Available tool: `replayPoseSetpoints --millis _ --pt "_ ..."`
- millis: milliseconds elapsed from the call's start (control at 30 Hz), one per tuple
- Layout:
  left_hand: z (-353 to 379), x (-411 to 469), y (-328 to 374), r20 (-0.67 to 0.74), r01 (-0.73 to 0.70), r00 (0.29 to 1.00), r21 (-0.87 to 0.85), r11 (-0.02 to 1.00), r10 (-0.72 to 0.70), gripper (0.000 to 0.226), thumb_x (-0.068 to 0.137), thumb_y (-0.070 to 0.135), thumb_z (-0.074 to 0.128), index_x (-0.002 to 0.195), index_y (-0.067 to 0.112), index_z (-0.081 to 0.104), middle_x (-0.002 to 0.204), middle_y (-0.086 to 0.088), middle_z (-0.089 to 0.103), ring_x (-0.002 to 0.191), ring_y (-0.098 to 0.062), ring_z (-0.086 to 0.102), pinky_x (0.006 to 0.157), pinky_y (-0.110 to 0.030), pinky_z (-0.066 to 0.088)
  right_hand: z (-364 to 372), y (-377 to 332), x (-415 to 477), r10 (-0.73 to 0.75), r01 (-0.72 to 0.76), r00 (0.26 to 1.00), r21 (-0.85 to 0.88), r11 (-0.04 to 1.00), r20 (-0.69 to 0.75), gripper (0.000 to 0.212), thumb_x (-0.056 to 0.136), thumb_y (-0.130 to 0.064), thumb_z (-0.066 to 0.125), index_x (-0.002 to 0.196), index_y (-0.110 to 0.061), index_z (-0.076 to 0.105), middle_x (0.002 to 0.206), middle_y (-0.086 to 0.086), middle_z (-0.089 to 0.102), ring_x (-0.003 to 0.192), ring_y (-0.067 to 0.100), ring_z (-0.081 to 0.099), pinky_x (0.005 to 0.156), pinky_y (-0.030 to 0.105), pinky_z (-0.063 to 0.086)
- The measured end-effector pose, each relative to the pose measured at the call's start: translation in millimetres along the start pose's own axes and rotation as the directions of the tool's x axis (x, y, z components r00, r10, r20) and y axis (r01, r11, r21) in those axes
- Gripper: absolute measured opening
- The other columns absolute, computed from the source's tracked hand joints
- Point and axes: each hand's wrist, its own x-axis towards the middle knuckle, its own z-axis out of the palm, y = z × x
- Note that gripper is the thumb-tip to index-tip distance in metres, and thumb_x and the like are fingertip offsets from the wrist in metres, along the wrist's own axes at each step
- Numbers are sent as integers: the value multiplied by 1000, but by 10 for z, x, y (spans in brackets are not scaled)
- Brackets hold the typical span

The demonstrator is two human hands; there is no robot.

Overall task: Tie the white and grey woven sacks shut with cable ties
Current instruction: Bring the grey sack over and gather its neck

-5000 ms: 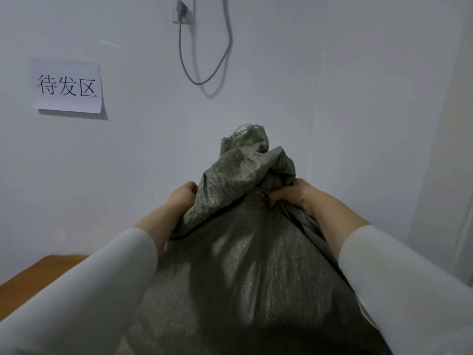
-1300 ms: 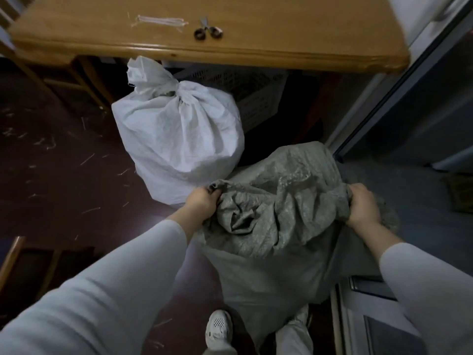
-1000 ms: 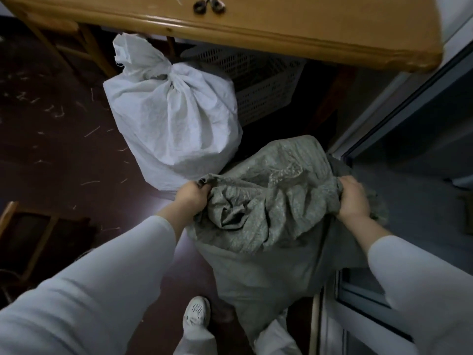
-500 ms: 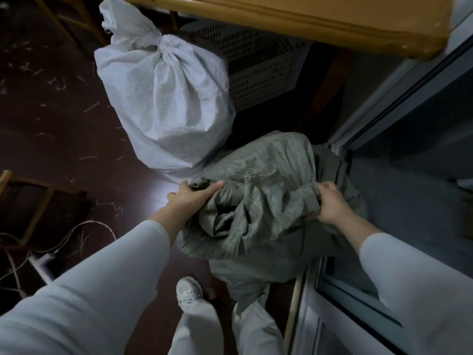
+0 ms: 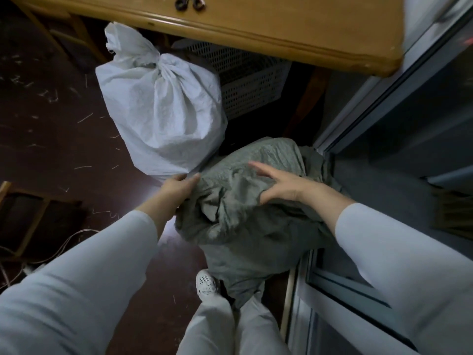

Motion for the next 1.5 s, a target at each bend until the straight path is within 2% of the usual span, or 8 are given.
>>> replayPoseSetpoints --millis 133,400,500,733,1000,1133,1367,1500 --pt "-8 -147 26 236 -102 971 292 951 32 98 40 74 76 130 46 46 149 2 23 137 -26 30 111 -44 32 237 -229 18 -85 70 978 -83 994 -191 24 73 -7 71 94 -18 67 110 7 66 107 21 58 93 30 43" --pt "111 -204 37 238 -387 921 621 681 307 40 82 44 63 80 5 71 96 -11 68 99 -28 59 81 -29 43 -6 -438 -388 60 -62 998 -184 981 -21 26 69 1 71 83 -18 61 85 -6 56 81 10 51 72 24 42" --pt "104 -281 141 198 -382 923 402 832 328 35 78 33 63 87 1 71 107 -13 67 106 -28 60 91 -32 46 -86 -435 -546 201 -188 974 -117 975 109 13 70 -12 75 73 -22 66 83 -5 62 88 18 57 78 32 46" --pt "307 -438 -160 334 -389 921 795 466 199 43 84 27 61 123 10 55 126 -9 57 113 -29 55 90 -34 45 -79 -387 -720 244 -223 966 -191 956 91 21 70 -20 80 85 -16 67 84 -5 62 80 9 56 71 20 45" --pt "71 -455 458 -71 -373 918 172 912 389 24 95 14 46 104 0 64 107 -22 64 107 -35 57 90 -36 45 -159 -453 -737 375 -331 927 -449 830 8 19 73 -8 65 91 -14 67 82 -3 58 77 15 53 64 26 42" --pt "-29 -621 823 -68 -338 941 -166 927 331 30 95 14 46 68 14 56 71 -7 55 75 -21 54 78 -34 46 -243 -638 -656 193 -227 910 -51 973 -368 22 79 -34 59 70 -14 61 75 4 60 74 21 57 64 30 41" --pt "-296 -975 864 104 -245 957 -217 945 272 26 71 32 79 82 12 67 84 -5 70 83 -18 67 81 -31 55 -45 -864 -420 -161 88 945 -254 963 -284 79 74 -20 76 141 -15 34 144 7 37 130 23 40 101 27 35" --pt "-343 -1062 875 154 -321 937 33 947 312 28 66 1 79 85 12 62 80 -3 65 77 -18 63 64 -23 57 132 -855 -176 -229 125 905 -290 949 -359 41 78 -17 70 118 -18 59 120 10 58 110 27 57 96 36 46"
